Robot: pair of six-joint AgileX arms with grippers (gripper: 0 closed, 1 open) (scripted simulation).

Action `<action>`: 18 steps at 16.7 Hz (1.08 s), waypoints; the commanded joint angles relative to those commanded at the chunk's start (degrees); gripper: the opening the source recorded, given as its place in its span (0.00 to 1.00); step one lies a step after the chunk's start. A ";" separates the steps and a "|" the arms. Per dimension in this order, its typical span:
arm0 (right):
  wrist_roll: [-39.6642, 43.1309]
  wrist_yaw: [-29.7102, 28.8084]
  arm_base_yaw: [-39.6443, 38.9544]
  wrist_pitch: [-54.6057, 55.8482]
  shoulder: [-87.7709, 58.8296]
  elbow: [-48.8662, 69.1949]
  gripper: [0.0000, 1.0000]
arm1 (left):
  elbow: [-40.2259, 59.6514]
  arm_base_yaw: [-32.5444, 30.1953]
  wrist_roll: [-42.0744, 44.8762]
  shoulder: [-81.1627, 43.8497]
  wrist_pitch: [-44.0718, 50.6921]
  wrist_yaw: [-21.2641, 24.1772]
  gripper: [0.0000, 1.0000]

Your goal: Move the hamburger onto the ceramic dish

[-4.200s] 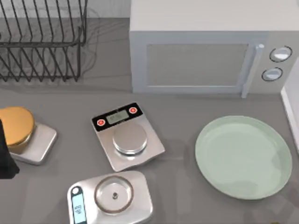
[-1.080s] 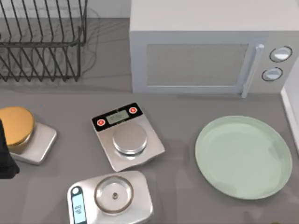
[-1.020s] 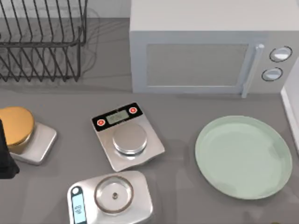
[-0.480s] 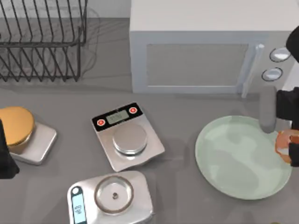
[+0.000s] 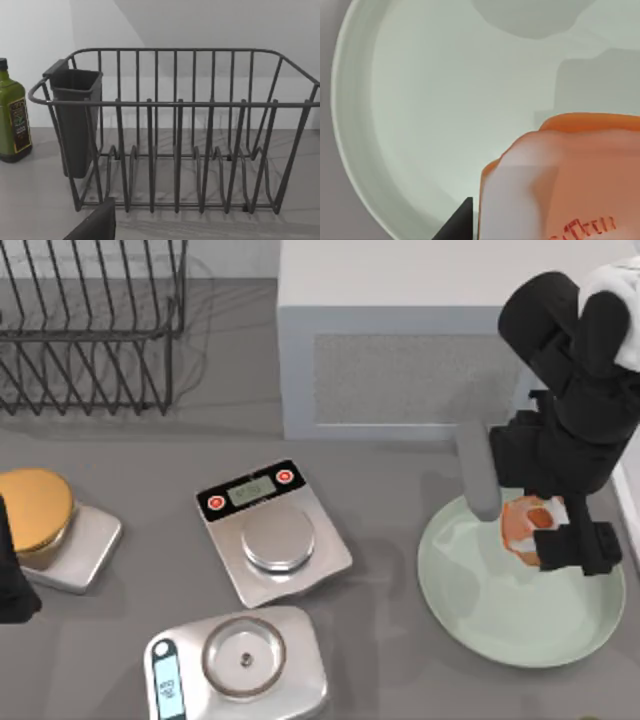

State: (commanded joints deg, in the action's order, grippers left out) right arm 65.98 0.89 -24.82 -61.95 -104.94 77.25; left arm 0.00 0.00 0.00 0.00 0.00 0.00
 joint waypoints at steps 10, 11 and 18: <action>-0.26 -0.02 -0.21 9.79 -3.15 -6.63 0.00 | 0.00 0.00 0.00 0.00 0.00 0.00 1.00; -0.26 -0.02 -0.21 9.79 -3.15 -6.63 0.00 | 0.00 0.00 0.00 0.00 0.00 0.00 1.00; -0.26 -0.02 -0.21 9.79 -3.15 -6.63 0.38 | 0.00 0.00 0.00 0.00 0.00 0.00 1.00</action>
State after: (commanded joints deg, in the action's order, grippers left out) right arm 65.72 0.88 -25.03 -52.16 -108.09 70.61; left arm 0.00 0.00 0.00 0.00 0.00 0.00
